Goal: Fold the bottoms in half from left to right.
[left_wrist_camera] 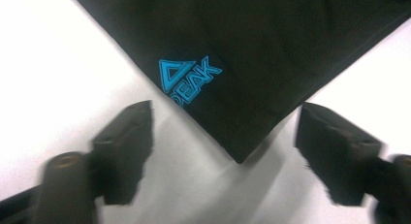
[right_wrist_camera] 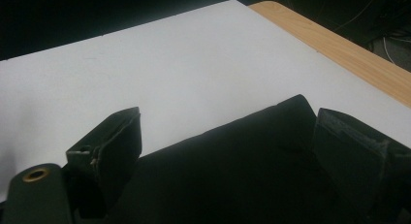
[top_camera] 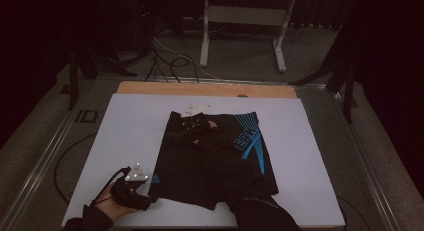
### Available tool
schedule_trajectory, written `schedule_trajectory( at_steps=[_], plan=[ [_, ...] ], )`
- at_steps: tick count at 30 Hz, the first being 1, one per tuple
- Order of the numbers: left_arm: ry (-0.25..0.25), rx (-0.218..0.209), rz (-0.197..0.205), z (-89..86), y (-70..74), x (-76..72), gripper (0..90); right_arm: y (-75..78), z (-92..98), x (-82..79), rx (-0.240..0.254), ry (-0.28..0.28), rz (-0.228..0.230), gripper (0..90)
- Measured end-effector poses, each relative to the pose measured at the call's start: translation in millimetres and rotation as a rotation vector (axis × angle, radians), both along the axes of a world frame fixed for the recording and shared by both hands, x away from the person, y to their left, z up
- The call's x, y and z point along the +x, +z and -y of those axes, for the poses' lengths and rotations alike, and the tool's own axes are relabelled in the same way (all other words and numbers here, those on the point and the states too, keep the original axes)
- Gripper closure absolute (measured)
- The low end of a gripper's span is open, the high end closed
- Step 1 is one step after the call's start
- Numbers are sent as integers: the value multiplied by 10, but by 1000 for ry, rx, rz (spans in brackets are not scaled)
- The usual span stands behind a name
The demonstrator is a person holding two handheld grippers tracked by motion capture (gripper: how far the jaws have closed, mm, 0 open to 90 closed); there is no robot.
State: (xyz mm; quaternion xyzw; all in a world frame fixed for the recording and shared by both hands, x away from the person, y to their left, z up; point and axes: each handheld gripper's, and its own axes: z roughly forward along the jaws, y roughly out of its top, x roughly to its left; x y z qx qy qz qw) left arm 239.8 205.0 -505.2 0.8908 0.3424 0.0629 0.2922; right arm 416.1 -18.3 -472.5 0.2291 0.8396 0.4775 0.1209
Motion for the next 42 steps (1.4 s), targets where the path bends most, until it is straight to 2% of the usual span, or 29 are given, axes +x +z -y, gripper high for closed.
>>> schedule_trajectory(
  at_steps=[5,8,11,15,22,24,27,32,38,42],
  plan=[
    [3,15,10,14,1,-14,411,-7,-7,11,-6,-1,0,110],
    [3,45,31,31,7,-25,498,-18,-10,17,-5,-1,-2,110],
    [3,54,37,57,9,-33,550,-29,-21,15,-5,-4,-9,110],
    [-4,51,32,92,16,-38,684,-37,-31,25,-1,5,-4,110],
    [-5,33,14,119,33,-26,829,-28,-68,32,-1,5,-7,110],
    [-4,32,14,123,46,-23,844,-31,-79,38,-2,5,-7,110],
    [5,1,16,121,84,-16,851,-38,-97,46,3,4,-13,110],
    [11,-22,25,112,140,-20,859,-59,-129,74,-3,-3,-20,110],
    [14,-35,30,108,166,-19,860,-90,-205,130,-5,-28,-22,112],
    [18,-35,34,110,172,-18,860,-123,-291,172,-30,-39,0,127]
  ],
)
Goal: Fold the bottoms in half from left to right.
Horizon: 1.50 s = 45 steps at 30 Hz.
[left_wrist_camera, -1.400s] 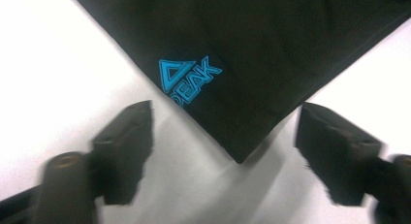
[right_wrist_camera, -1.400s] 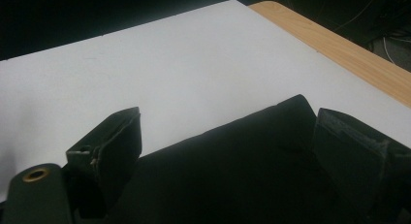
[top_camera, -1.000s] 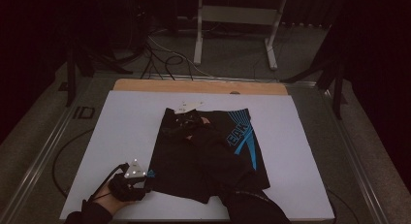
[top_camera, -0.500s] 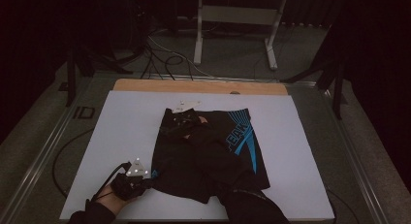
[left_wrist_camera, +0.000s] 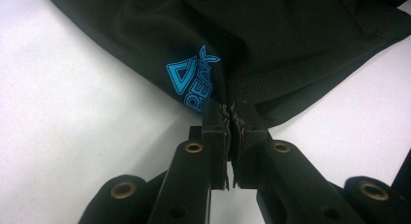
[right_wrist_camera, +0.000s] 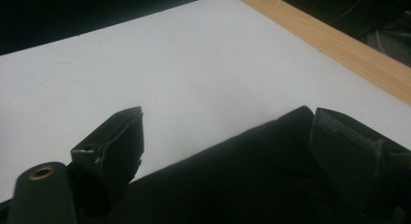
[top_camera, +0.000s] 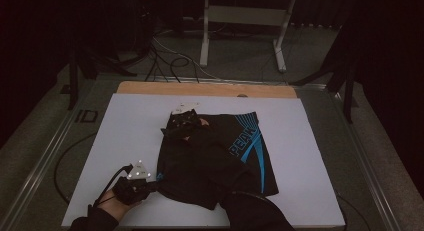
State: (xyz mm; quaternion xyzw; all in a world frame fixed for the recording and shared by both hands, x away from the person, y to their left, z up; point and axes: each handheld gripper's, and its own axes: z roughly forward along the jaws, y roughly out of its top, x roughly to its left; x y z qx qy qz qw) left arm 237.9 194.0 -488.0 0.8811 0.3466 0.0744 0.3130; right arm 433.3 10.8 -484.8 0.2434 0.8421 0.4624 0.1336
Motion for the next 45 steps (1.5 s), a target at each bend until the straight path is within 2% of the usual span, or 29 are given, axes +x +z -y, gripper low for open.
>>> schedule_trajectory(
  at_steps=[4,6,12,16,17,20,27,30,36,39,45],
  plan=[
    [0,0,0,-6,3,2,860,-47,-83,40,-5,-34,-5,130],
    [5,-1,2,-11,-1,3,860,-76,-118,67,-7,-47,-27,132],
    [7,-6,6,-13,6,2,860,-178,-262,143,-43,-106,-54,133],
    [4,-2,9,-6,8,1,860,-240,-358,186,-96,-150,-60,173],
    [2,0,11,-4,10,0,860,-248,-378,190,-105,-166,-65,218],
    [3,4,13,0,7,-3,860,-276,-423,210,-133,-216,-71,279],
    [-1,3,15,8,5,-3,860,-358,-466,264,-188,-277,-98,429],
    [-3,5,14,14,6,-2,860,-394,-478,275,-219,-283,-103,490],
    [-5,6,14,21,7,-4,860,-373,-442,299,-229,-286,-115,666],
    [-5,7,17,24,10,-6,860,-369,-393,318,-224,-288,-126,733],
    [-5,5,16,28,9,-4,860,-352,-329,341,-214,-259,-142,860]
  ],
)
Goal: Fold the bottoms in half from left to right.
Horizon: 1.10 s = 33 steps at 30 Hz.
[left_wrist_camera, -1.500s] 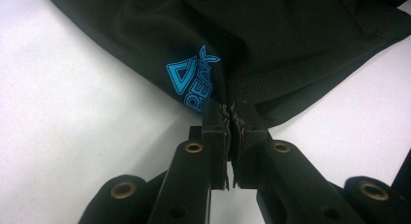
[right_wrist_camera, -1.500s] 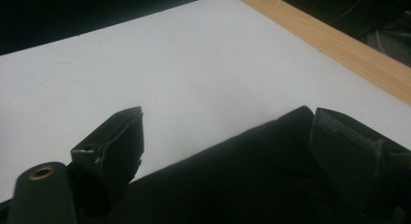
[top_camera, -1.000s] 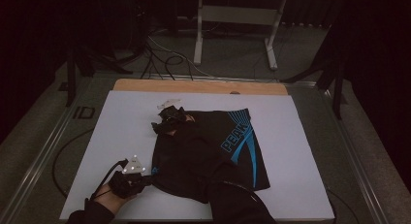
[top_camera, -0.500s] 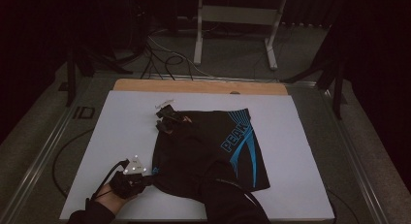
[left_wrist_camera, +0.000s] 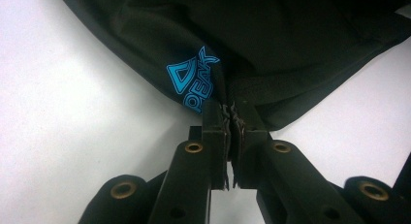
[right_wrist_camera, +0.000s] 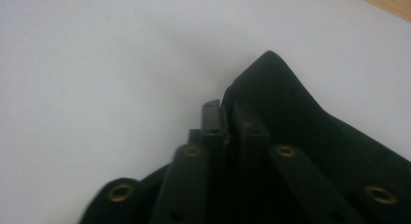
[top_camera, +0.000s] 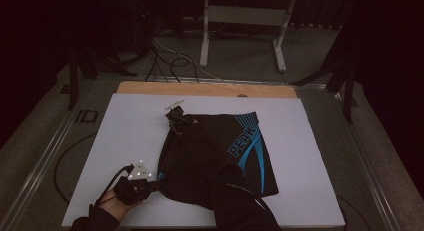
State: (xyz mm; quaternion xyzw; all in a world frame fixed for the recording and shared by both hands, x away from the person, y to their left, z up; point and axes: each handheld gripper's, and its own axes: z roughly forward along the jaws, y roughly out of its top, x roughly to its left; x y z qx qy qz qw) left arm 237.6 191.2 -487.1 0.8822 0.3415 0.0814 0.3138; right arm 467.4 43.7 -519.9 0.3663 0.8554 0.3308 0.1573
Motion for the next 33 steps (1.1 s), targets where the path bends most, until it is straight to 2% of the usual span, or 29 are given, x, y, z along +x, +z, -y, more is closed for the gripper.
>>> schedule_trajectory(
  at_steps=[14,23,26,33],
  plan=[
    [-8,-36,22,19,87,-22,860,153,109,-11,-4,83,43,884],
    [-21,-54,33,51,150,-29,861,269,220,-30,26,90,45,884],
    [-30,-49,37,77,170,-33,861,303,265,-32,28,99,58,885],
    [-41,-52,38,121,202,-43,861,373,336,-43,48,96,53,885]
  ],
)
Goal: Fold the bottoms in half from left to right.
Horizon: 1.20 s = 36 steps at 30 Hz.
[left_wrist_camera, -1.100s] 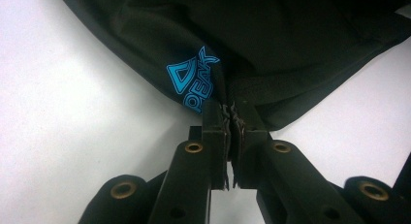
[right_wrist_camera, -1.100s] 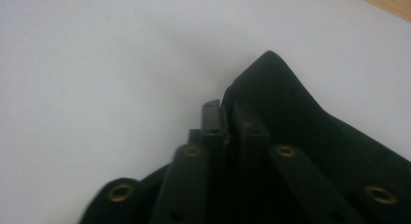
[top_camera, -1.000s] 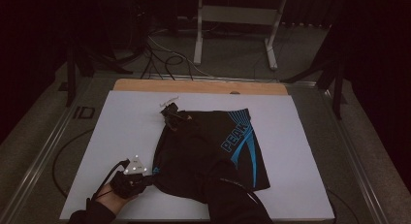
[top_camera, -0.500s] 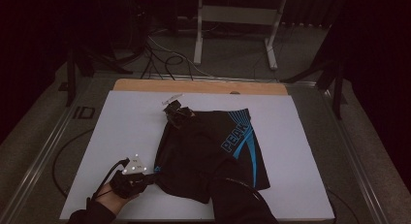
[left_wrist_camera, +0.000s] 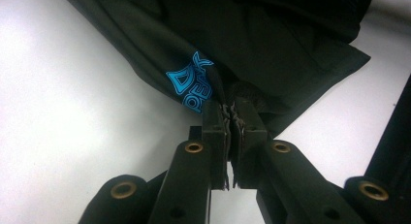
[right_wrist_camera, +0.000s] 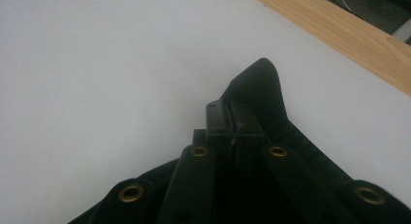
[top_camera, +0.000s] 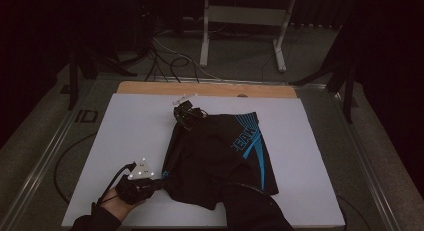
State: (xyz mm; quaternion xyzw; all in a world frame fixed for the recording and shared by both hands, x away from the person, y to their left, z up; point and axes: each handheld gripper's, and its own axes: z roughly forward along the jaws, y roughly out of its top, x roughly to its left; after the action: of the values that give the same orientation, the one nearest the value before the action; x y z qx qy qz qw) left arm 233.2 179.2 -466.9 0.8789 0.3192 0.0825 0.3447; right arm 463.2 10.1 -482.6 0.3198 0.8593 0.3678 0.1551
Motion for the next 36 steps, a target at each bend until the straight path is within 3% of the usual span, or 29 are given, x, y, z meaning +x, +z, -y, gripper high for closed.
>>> schedule_trajectory(
  at_steps=[36],
  plan=[
    [-98,-37,35,411,269,82,861,311,555,-10,36,-45,38,886]
  ],
)
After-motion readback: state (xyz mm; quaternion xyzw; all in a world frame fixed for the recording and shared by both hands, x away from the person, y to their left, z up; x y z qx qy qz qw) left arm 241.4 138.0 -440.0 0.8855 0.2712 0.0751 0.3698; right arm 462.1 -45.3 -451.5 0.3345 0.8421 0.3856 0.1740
